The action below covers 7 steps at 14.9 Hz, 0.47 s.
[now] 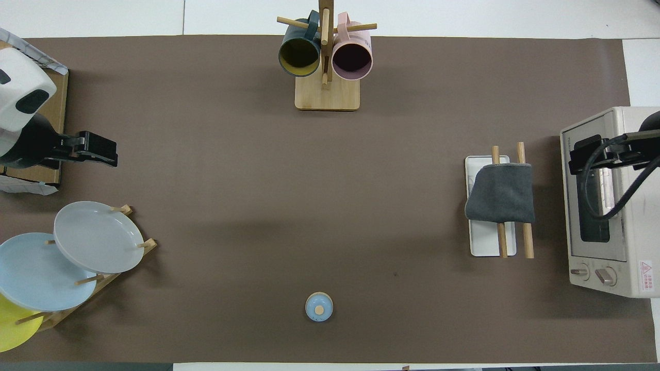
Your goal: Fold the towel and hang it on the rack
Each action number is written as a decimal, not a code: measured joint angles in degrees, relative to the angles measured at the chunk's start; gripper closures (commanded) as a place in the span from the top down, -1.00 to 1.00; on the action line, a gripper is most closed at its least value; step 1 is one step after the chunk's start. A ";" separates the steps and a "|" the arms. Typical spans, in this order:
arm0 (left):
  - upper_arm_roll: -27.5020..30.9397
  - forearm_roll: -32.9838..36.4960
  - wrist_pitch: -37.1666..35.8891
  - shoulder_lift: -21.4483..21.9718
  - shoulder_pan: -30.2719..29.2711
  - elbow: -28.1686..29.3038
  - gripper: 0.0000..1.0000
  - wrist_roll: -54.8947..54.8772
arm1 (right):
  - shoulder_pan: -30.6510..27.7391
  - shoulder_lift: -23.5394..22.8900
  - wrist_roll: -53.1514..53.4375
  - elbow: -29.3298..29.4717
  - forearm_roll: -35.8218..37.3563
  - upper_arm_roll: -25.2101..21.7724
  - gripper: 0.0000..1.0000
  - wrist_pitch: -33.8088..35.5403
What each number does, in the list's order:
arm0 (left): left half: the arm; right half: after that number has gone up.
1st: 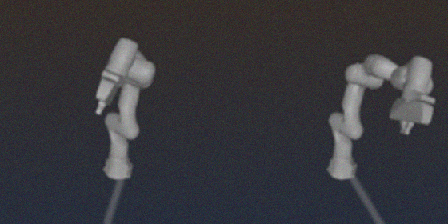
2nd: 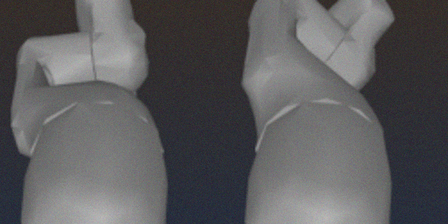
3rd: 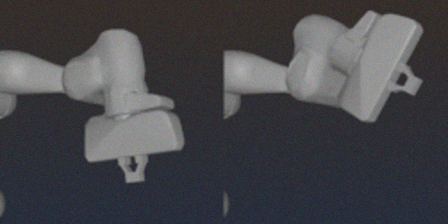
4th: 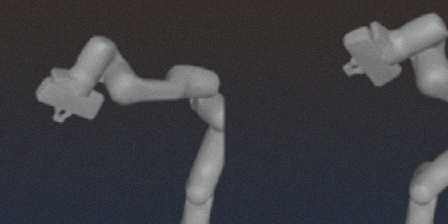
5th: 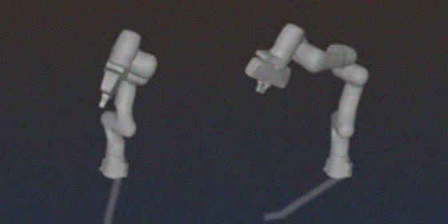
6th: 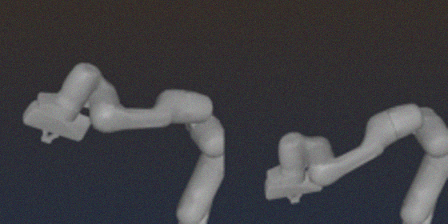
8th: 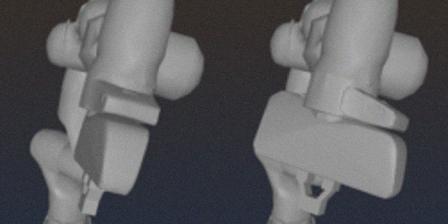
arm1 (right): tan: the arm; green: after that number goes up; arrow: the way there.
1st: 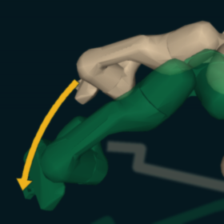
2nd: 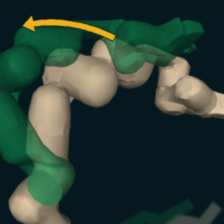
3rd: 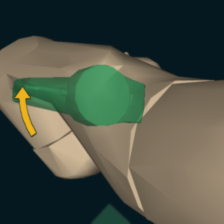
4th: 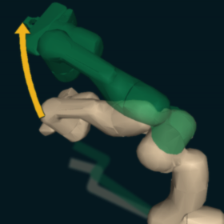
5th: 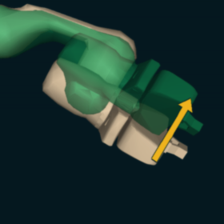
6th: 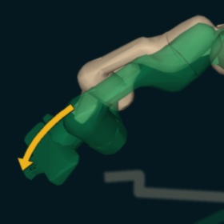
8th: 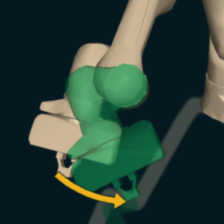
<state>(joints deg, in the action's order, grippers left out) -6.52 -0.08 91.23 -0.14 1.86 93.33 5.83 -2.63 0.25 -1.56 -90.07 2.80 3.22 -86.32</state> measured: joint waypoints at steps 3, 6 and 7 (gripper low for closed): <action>0.00 0.00 0.00 0.00 0.00 0.00 1.00 0.00 | -0.09 0.00 0.00 0.00 0.00 -0.28 1.00 -0.57; 0.00 0.00 0.00 0.00 0.00 0.00 1.00 0.00 | -0.03 0.00 0.00 0.00 0.00 -0.27 1.00 -0.57; 0.00 0.00 0.00 0.00 0.00 0.00 1.00 0.00 | 0.00 0.00 0.00 0.00 0.00 -0.23 1.00 -0.57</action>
<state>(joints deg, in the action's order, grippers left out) -6.52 -0.08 91.23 -0.14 1.86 93.33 5.83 -2.63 0.25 -1.56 -90.07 2.80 2.99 -86.88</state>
